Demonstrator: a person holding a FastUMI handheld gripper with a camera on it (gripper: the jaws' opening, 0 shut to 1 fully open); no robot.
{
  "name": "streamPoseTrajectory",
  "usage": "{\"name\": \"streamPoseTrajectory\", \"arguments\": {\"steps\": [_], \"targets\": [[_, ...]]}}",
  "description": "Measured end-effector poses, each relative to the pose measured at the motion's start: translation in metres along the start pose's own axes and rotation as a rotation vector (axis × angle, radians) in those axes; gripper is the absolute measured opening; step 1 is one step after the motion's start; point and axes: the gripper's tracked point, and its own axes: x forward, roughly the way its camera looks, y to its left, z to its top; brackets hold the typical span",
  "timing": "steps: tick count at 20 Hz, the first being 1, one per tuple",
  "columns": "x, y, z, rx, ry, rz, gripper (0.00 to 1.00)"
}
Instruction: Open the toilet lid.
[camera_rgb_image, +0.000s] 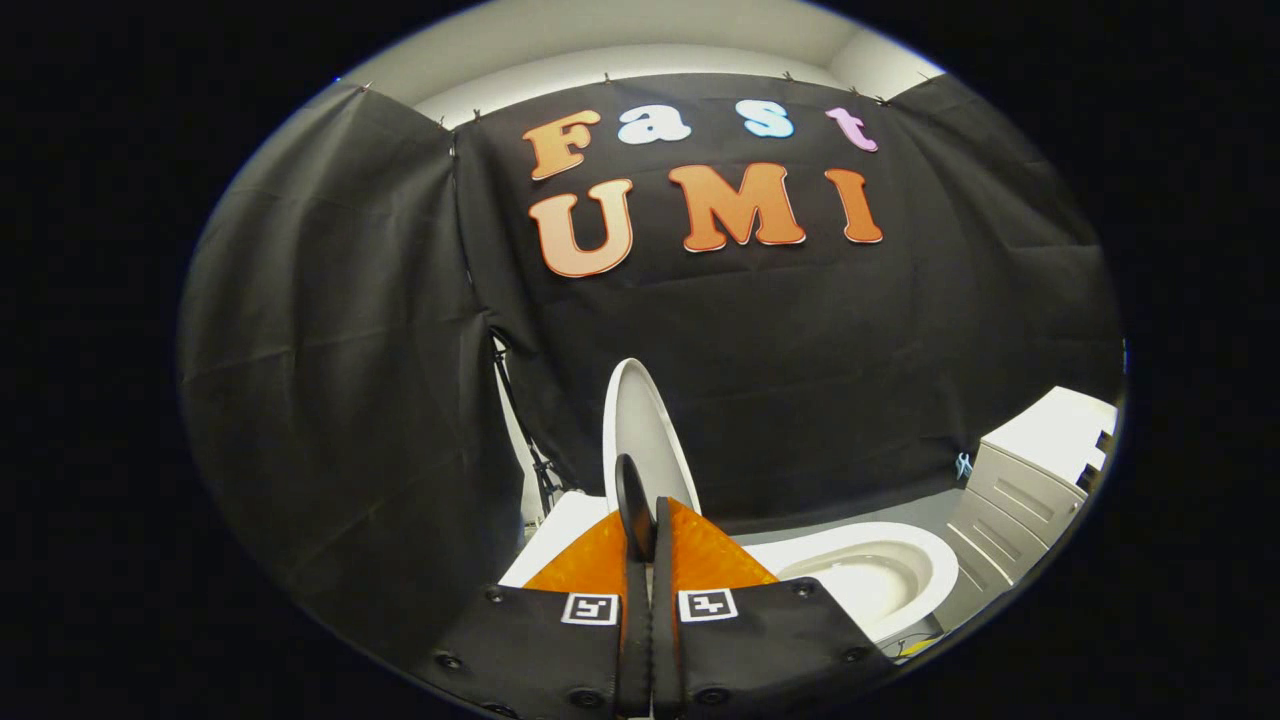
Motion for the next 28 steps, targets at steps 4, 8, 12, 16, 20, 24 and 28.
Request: {"name": "streamPoseTrajectory", "arguments": {"steps": [4,8,12,16,20,24,28], "targets": [[0.005,0.03,-0.009,-0.022,0.019,0.031,0.09],[0.007,0.052,-0.019,-0.051,0.029,0.051,0.09],[0.006,0.07,-0.026,-0.111,0.028,0.065,0.09],[0.006,0.064,-0.027,-0.137,0.039,0.08,0.13],[0.008,0.044,-0.021,-0.124,0.048,0.062,0.34],[0.007,0.024,-0.016,-0.112,0.063,0.032,0.69],[-0.007,0.031,0.014,-0.01,0.02,0.119,1.0]]}}
